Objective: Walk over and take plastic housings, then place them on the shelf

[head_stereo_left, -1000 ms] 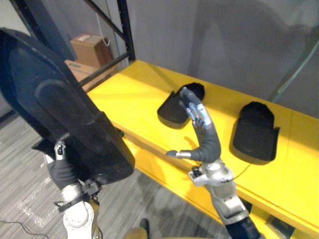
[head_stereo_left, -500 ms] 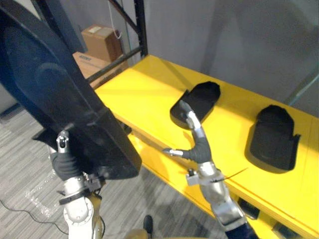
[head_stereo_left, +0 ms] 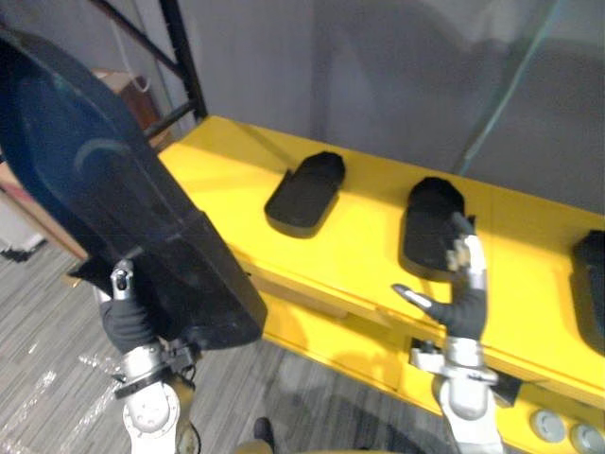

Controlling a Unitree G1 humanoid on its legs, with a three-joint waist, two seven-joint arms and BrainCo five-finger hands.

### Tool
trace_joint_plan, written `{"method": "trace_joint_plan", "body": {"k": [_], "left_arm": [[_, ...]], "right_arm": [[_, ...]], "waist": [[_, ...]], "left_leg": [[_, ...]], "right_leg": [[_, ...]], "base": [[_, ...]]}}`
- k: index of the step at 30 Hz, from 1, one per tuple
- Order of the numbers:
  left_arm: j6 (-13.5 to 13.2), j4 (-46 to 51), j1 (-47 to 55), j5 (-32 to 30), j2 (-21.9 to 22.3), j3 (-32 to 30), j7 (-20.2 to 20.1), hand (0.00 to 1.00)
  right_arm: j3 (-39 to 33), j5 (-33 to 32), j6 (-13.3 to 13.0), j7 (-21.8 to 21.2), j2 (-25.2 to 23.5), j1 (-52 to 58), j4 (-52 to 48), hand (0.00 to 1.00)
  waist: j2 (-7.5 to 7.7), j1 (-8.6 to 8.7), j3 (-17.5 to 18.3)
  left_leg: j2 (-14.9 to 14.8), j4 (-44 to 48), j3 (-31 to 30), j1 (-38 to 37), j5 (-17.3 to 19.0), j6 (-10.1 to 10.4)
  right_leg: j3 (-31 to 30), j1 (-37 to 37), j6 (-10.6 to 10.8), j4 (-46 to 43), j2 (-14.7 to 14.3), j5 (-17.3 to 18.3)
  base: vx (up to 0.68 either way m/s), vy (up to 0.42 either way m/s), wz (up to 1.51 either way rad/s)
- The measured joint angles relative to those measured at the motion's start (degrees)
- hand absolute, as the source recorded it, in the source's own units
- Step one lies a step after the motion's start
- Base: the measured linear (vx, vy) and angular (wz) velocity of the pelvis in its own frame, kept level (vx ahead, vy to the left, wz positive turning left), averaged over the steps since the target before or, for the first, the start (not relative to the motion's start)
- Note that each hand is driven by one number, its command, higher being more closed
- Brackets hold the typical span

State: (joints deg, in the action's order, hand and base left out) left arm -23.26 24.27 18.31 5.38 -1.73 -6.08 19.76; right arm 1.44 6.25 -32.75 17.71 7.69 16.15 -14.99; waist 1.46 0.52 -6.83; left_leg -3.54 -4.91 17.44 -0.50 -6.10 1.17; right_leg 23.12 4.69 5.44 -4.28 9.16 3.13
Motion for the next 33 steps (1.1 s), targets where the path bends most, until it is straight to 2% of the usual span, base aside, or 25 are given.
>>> {"method": "trace_joint_plan", "body": {"k": [3, 6, 7, 9, 10, 12, 13, 14, 15, 18, 20, 22, 23, 24, 27, 30, 32, 33], "left_arm": [[1.2, 0.1, -0.4, -2.4, 0.0, -0.1, 1.4, 1.00], [3.9, 0.4, -1.9, -6.9, -0.2, -1.9, 2.9, 1.00], [5.2, 0.0, -3.2, -8.8, -0.6, -3.8, 4.6, 1.00], [7.1, -2.7, -6.2, -10.0, -2.8, -7.4, 7.3, 1.00], [9.6, -6.5, -9.2, -10.8, -6.3, -11.1, 10.4, 1.00], [11.5, -9.4, -10.8, -10.7, -8.3, -13.2, 12.2, 1.00], [13.3, -12.3, -11.9, -10.7, -9.8, -14.8, 14.0, 1.00], [13.8, -13.3, -12.3, -10.7, -10.2, -15.4, 14.3, 1.00], [15.9, -17.3, -13.4, -10.7, -12.1, -17.8, 16.2, 1.00], [18.4, -24.7, -15.8, -10.2, -16.2, -22.3, 17.8, 1.00], [18.8, -29.1, -16.9, -9.5, -19.1, -24.9, 17.9, 1.00], [19.3, -35.7, -19.3, -7.3, -24.8, -28.1, 17.9, 1.00], [19.6, -37.2, -20.1, -6.7, -26.3, -28.5, 17.8, 1.00], [20.3, -41.3, -22.8, -5.2, -29.5, -28.7, 17.6, 1.00], [21.2, -47.6, -26.1, -5.1, -33.2, -27.5, 16.8, 1.00], [23.9, -53.5, -28.7, -3.6, -36.5, -25.0, 15.1, 1.00], [27.6, -57.8, -32.1, -3.7, -39.8, -22.9, 13.0, 1.00], [28.4, -59.0, -33.0, -3.7, -40.7, -22.3, 12.6, 1.00]], "right_arm": [[-0.2, 0.2, 0.0, 0.4, -0.3, 0.4, -0.6, 0.00], [-1.1, 1.5, 0.3, 2.4, -0.6, 0.4, -0.7, 0.00], [-1.9, 2.4, 0.8, 3.5, -0.6, 0.3, -0.7, 0.00], [-4.0, 4.2, 2.0, 5.7, -0.6, 0.2, -0.7, 0.00], [-7.0, 5.0, 3.0, 7.8, -0.6, 0.0, -0.4, 0.00], [-9.2, 5.1, 4.0, 9.3, -0.6, 0.0, -0.3, 0.00], [-11.4, 4.7, 4.6, 11.0, -0.6, 0.0, 0.0, 0.00], [-12.2, 4.6, 4.6, 11.5, -0.6, 0.1, 0.3, 0.00], [-15.8, 4.5, 5.7, 14.2, -0.6, 0.3, 2.5, 0.00], [-23.5, 4.5, 6.8, 18.8, -0.6, 2.7, 7.5, 0.00], [-26.7, 4.0, 6.8, 19.9, -0.6, 4.3, 9.4, 0.00], [-29.2, 3.4, 6.7, 19.9, -0.6, 6.2, 13.6, 0.00], [-29.2, 3.5, 6.7, 19.8, -0.6, 6.4, 14.7, 0.00], [-29.3, 3.6, 6.7, 19.7, -0.6, 6.8, 17.8, 0.00], [-29.1, 3.6, 7.5, 19.9, -0.6, 6.7, 24.5, 0.00], [-29.1, 3.2, 9.1, 20.7, -0.6, 6.8, 30.8, 0.00], [-29.2, 1.7, 10.6, 21.2, -0.6, 7.4, 33.4, 0.00], [-29.3, 1.2, 10.9, 21.2, -0.6, 7.4, 34.1, 0.00]], "waist": [[-0.30, 0.23, -0.6], [-0.84, 0.42, -1.0], [-1.03, 0.41, -1.5], [-1.49, 0.57, -1.9], [-1.91, 0.89, -2.1], [-2.18, 1.47, -2.3], [-2.56, 2.19, -2.6], [-2.68, 2.39, -2.6], [-2.93, 3.62, -2.9], [-3.49, 4.68, -3.4], [-3.95, 5.57, -3.7], [-4.21, 6.47, -3.9], [-4.26, 6.52, -4.0], [-4.42, 6.63, -4.7], [-4.74, 6.91, -5.1], [-5.32, 7.74, -6.0], [-5.55, 8.44, -6.8], [-5.51, 8.52, -6.8]], "left_leg": [[-0.4, 0.0, 0.6, -0.5, 0.5, 0.4], [-0.6, 0.0, 0.9, -0.8, 0.5, 0.3], [-0.7, 0.0, 1.3, -1.3, 0.5, 0.4], [-0.8, 0.0, 2.0, -1.6, 0.6, 0.5], [-0.9, 0.0, 2.9, -1.5, 0.5, 0.5], [-0.9, 0.2, 3.7, -1.5, 0.6, 0.6], [-0.9, 0.2, 4.4, -1.5, 0.7, 0.7], [-0.9, 0.2, 4.7, -1.5, 0.7, 0.7], [-0.9, 0.2, 6.1, -1.4, 1.0, 0.9], [-1.2, 0.3, 8.1, -1.5, 1.4, 1.2], [-1.3, 0.3, 8.6, -1.5, 1.5, 1.3], [-1.7, 0.3, 10.0, -1.7, 1.6, 1.5], [-1.8, 0.3, 10.4, -1.9, 1.6, 1.5], [-1.9, 0.3, 11.1, -2.7, 1.7, 1.6], [-2.1, 1.0, 11.9, -3.3, 2.5, 1.8], [-2.5, 2.9, 13.1, -2.8, 3.8, 2.0], [-2.8, 3.4, 13.3, -2.3, 4.0, 2.0], [-2.8, 3.4, 13.3, -2.3, 4.0, 2.1]], "right_leg": [[-0.7, 0.4, -0.3, 0.0, -0.2, 0.2], [-1.0, 0.2, -0.6, 0.0, -0.3, 0.4], [-1.4, 0.3, -0.3, -0.1, -0.3, 0.3], [-2.0, 0.2, -0.3, -0.2, -0.3, 0.2], [-3.1, -0.7, -0.2, -0.6, -0.3, 0.2], [-3.9, -1.3, -0.2, -0.8, -0.3, 0.2], [-4.7, -2.0, -0.2, -1.2, -0.2, 0.2], [-5.0, -2.2, -0.2, -1.3, -0.2, 0.2], [-6.5, -3.4, -0.2, -1.6, -0.2, 0.2], [-8.8, -4.9, -0.3, -2.3, -0.3, 0.2], [-9.3, -5.4, -0.3, -2.5, -0.3, 0.3], [-10.6, -6.7, -0.7, -3.9, -0.5, 0.7], [-11.0, -6.8, -0.8, -4.1, -0.7, 0.8], [-11.9, -6.8, -1.0, -4.7, -1.3, 1.1], [-13.0, -7.3, -1.2, -6.2, -1.5, 2.1], [-14.2, -8.6, -1.6, -7.4, -1.4, 3.2], [-14.5, -9.0, -1.4, -7.9, -1.6, 3.0], [-14.7, -9.2, -1.3, -8.1, -1.7, 2.9]], "base": [[0.01, -0.007, -0.14], [0.03, 0.000, -0.06], [0.03, 0.005, -0.15], [0.02, 0.011, -0.22], [0.01, 0.014, -0.25], [0.02, 0.020, -0.28], [0.03, 0.027, -0.25], [0.02, 0.043, -0.43], [0.01, 0.032, -0.37], [0.04, 0.025, -0.42], [0.04, 0.008, -0.19], [0.05, -0.005, -0.29], [0.04, -0.023, -0.36], [0.01, -0.028, -0.28], [-0.01, -0.020, -0.24], [-0.01, -0.012, -0.16], [0.03, -0.015, -0.07], [0.05, -0.015, -0.18]]}}
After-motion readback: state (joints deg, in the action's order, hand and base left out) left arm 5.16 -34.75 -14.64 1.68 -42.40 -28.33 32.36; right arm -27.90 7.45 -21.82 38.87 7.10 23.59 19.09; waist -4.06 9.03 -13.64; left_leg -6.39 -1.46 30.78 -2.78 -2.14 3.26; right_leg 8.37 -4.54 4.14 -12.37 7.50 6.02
